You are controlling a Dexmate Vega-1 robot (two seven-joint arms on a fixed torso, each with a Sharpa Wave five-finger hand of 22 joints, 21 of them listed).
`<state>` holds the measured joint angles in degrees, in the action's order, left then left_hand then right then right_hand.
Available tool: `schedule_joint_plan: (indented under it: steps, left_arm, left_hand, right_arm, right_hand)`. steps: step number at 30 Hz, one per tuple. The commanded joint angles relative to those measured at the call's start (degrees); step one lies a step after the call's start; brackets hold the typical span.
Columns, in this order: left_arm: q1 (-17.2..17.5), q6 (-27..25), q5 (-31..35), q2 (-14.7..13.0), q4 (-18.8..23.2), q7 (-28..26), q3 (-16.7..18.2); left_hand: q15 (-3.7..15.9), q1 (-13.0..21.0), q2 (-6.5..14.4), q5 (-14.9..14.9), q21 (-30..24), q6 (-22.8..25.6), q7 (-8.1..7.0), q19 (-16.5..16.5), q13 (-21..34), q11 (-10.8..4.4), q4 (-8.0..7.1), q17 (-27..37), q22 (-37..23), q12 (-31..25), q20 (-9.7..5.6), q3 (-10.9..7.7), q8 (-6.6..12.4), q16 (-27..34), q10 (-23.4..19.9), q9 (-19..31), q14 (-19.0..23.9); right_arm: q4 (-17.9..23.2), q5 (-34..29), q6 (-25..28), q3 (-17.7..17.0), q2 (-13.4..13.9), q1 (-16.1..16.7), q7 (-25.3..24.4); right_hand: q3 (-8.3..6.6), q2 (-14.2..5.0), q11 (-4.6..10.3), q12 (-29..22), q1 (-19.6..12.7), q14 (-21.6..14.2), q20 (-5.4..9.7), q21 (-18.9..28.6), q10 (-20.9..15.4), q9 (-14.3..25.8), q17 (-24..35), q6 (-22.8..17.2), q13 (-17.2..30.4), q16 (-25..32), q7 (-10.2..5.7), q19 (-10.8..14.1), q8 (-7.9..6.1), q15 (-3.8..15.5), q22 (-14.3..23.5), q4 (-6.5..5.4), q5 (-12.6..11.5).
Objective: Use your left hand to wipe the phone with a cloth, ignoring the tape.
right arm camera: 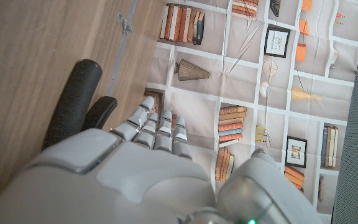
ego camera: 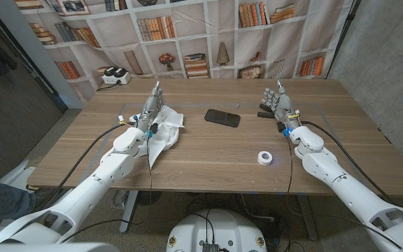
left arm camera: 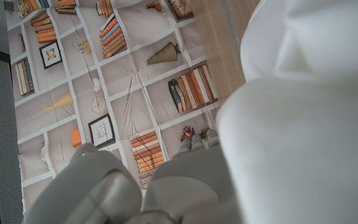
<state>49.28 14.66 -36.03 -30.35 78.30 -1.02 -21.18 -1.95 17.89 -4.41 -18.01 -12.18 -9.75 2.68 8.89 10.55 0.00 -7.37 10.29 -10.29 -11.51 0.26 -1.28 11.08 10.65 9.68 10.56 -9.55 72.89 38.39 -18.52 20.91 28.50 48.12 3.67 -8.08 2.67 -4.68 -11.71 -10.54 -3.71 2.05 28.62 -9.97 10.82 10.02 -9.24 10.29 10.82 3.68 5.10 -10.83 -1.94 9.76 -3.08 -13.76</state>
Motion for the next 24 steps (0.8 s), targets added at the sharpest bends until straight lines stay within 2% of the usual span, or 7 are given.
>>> schedule_joint_plan:
  steps: [1, 8, 12, 17, 19, 22, 24]
  left_arm:
    - [1.01, -3.00, 1.37, -1.08, 4.57, -3.36, -0.37]
    - [1.82, -2.45, 1.32, -1.69, 5.22, -2.79, -0.17]
    - [2.38, -1.75, 1.17, -2.53, 5.44, -1.55, 0.07]
    - [3.14, -2.52, 2.94, -4.49, 7.24, -2.62, 0.22]
    - [3.92, -2.32, 4.86, -5.35, 8.74, -4.64, 0.49]
    - [4.12, -0.35, 6.12, -5.03, 8.42, -5.54, 0.76]
    - [3.84, 0.19, 6.19, -5.13, 8.14, -4.91, 0.81]
  left_hand:
    - [0.03, 1.11, 0.77, -0.55, -0.92, -3.51, 0.93, -1.87, 0.15, 0.20, 0.02, 0.21, -0.11, -0.89, -1.80, 0.05, 0.87, 0.85, 0.57, 0.08, 0.47]
    - [0.10, 1.74, 1.15, -0.77, -0.95, -2.08, 1.04, -2.60, 0.12, 0.41, 0.31, 0.16, -0.06, -1.27, -1.94, 0.08, 1.21, 1.05, -0.92, 0.07, 1.80]
    - [0.23, 3.54, 2.08, -1.16, -1.57, 2.41, 1.02, -6.02, 0.09, 0.12, 1.07, 0.11, 0.02, -2.21, -1.71, 0.07, 2.15, 1.61, -5.31, 0.03, 5.71]
    - [0.38, 4.94, 2.36, -1.32, -1.63, 4.69, 0.97, -7.40, 0.09, -0.03, 1.72, 0.08, 0.08, -2.48, -2.09, 0.01, 2.54, 1.71, -7.28, 0.02, 7.50]
    - [0.64, 5.57, 2.45, -1.37, -1.64, 5.80, 0.90, -8.03, 0.09, -0.21, 2.01, 0.08, 0.09, -2.59, -2.05, 0.01, 2.72, 1.74, -8.20, 0.02, 8.29]
    - [0.72, 6.20, 2.52, -1.41, -1.81, 7.01, 0.82, -9.13, 0.09, -0.08, 2.29, 0.08, 0.09, -2.68, -2.06, 0.05, 2.90, 1.88, -9.16, 0.03, 9.46]
    - [1.13, 6.96, 2.55, -1.44, -2.08, 8.86, 0.75, -10.90, 0.12, -0.10, 2.61, 0.10, 0.08, -3.04, -2.08, 0.23, 3.15, 2.11, -11.29, 0.04, 11.34]
  right_arm:
    - [-0.66, 1.29, -1.96, -0.88, -0.75, 1.35, 0.81]
    - [1.37, 0.77, -1.64, -0.92, -0.35, 2.85, -0.92]
    - [2.17, 0.61, -1.79, -1.02, -0.39, 3.54, -1.78]
    - [2.24, 0.68, -1.67, -0.97, -0.62, 3.69, -2.15]
    - [1.51, 0.42, -2.10, -0.74, -0.62, 3.29, -1.40]
    - [0.94, 0.49, -2.45, -0.79, -0.71, 2.95, -0.96]
    - [0.84, 0.90, -2.43, -0.94, -0.73, 2.82, -0.56]
  right_hand:
    - [-0.50, -0.23, -0.21, -0.48, -0.88, -0.92, 1.10, 0.20, -0.94, 0.08, 0.28, -0.83, 0.26, 0.36, 0.26, 0.75, -0.33, -0.10, 0.21, 0.17, -0.25]
    - [-0.58, -0.37, -0.37, -0.58, -1.18, -1.27, 1.10, 0.10, -1.22, 0.07, 0.28, -1.25, 0.27, 0.42, 0.38, 1.09, -0.49, -0.10, 0.21, 0.35, -0.24]
    - [-0.62, -0.43, -0.31, -0.64, -1.35, -1.52, 1.05, 0.04, -1.40, 0.07, 0.28, -1.32, 0.27, 0.47, 0.36, 1.29, -0.51, -0.14, 0.22, 0.45, -0.22]
    - [-0.66, -0.51, -0.42, -0.74, -1.55, -1.86, 0.98, 0.01, -1.69, 0.06, 0.29, -1.47, 0.28, 0.53, 0.35, 1.69, -0.56, -0.19, 0.23, 0.58, -0.20]
    - [-0.66, -0.53, -0.44, -0.74, -1.60, -1.95, 1.01, -0.01, -1.70, 0.06, 0.29, -1.43, 0.28, 0.55, 0.33, 1.77, -0.54, -0.21, 0.23, 0.61, -0.19]
    - [-0.66, -0.55, -0.39, -0.75, -1.66, -1.96, 1.02, -0.06, -1.75, 0.06, 0.30, -1.52, 0.28, 0.52, 0.34, 1.85, -0.57, -0.25, 0.23, 0.65, -0.17]
    - [-0.66, -0.56, -0.33, -0.78, -1.70, -2.02, 0.98, -0.09, -1.84, 0.06, 0.31, -1.56, 0.28, 0.52, 0.21, 1.92, -0.58, -0.26, 0.24, 0.68, -0.16]
